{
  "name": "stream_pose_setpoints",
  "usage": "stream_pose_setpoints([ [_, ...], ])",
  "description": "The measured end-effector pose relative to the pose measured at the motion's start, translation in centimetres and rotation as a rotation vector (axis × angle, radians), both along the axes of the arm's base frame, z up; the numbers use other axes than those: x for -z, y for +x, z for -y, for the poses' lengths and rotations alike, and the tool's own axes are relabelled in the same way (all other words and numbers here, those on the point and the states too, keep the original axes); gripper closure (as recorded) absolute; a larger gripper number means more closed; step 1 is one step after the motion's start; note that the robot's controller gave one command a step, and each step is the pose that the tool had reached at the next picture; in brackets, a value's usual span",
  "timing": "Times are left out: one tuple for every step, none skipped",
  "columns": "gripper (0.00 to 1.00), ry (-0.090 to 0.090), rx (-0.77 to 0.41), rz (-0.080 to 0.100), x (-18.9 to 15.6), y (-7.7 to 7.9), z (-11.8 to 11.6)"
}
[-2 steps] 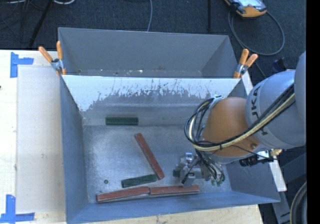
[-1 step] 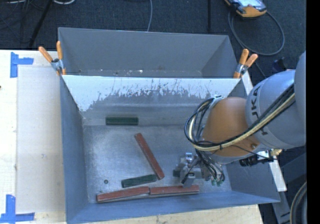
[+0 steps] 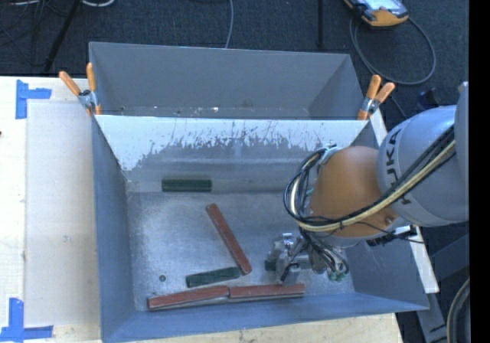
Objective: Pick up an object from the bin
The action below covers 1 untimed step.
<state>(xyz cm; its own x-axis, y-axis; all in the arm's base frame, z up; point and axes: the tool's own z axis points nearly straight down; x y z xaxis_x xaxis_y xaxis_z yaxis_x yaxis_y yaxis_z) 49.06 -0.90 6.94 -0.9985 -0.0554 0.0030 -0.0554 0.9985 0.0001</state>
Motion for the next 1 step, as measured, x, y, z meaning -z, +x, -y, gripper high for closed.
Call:
stream_pose_setpoints([
  [1.00, 0.000, -0.004, 0.004, -16.13, -1.60, -0.84],
])
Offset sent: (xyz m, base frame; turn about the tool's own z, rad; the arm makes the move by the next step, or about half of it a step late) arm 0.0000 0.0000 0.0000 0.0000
